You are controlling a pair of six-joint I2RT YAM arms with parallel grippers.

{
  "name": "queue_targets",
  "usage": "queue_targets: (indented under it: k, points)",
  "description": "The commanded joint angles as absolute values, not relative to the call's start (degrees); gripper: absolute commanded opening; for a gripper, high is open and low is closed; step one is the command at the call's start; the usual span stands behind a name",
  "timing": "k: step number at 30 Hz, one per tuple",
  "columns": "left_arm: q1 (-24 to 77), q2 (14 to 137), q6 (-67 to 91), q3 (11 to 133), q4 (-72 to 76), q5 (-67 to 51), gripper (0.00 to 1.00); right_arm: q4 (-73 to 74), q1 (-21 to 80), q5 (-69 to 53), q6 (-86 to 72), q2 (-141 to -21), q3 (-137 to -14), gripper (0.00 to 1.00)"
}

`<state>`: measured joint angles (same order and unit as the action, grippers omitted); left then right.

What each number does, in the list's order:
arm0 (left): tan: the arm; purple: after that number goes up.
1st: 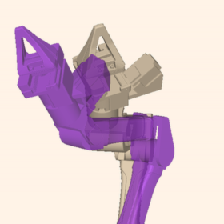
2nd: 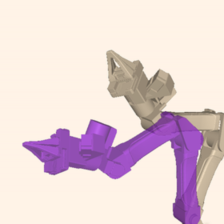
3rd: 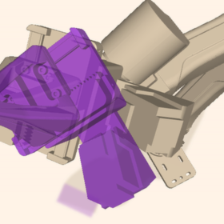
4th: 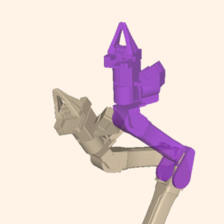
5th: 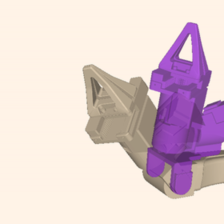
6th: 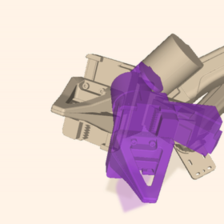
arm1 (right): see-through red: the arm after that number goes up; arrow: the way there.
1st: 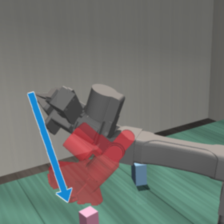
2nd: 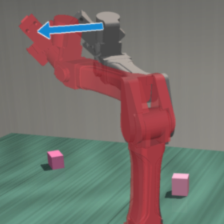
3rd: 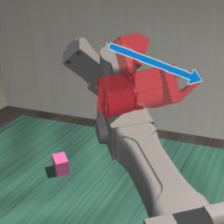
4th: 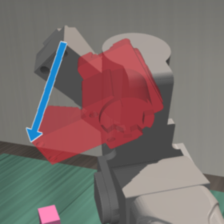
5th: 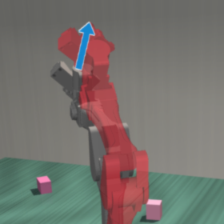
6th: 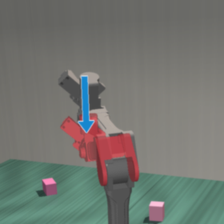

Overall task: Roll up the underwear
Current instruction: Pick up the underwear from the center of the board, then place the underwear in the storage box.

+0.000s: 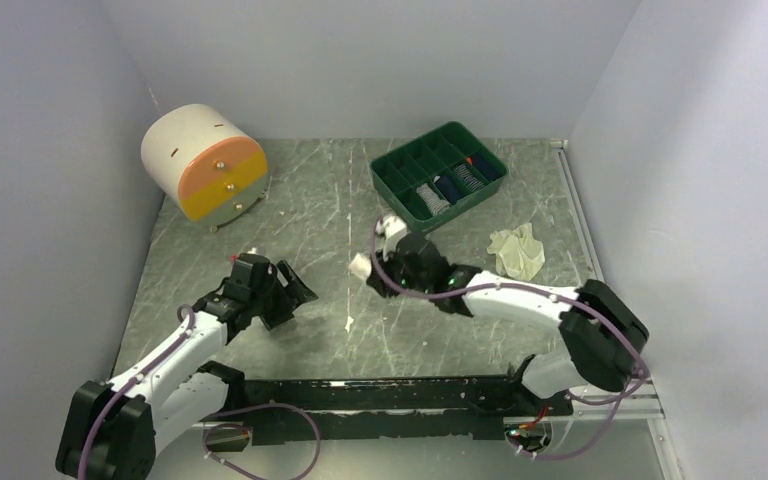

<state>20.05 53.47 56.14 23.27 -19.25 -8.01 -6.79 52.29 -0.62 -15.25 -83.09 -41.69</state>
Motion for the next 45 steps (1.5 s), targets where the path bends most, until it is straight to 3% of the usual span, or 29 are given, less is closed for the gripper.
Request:
queue_targets:
  k: [1, 9, 12, 15, 27, 45]
  points:
    - [19.8, 53.1, 54.5, 23.7, -20.2, -10.5, 0.8, -0.9, 45.3, -4.8, -17.5, -78.2, -50.4, 0.0]
    - [19.8, 53.9, 52.8, 23.9, -18.8, -13.3, 0.8, 5.8, 31.1, -3.4, -13.2, -82.0, -63.7, 0.0]
    - [19.8, 53.8, 50.8, 25.0, -19.3, -14.0, 0.84, 7.1, 27.2, -2.2, -11.1, -86.3, -68.4, 0.0]
    - [19.8, 52.7, 49.4, 26.1, -20.5, -12.8, 0.94, 6.9, 24.8, -2.6, -9.2, -90.9, -71.7, 0.0]
    - [19.8, 51.0, 49.2, 27.4, -21.4, -15.3, 0.96, 9.0, 23.2, -4.4, -1.5, -103.9, -76.5, 0.0]
    - [19.8, 51.3, 49.7, 28.2, -22.6, -15.2, 0.96, 8.4, 23.2, -2.2, 3.1, -109.9, -79.7, 0.0]
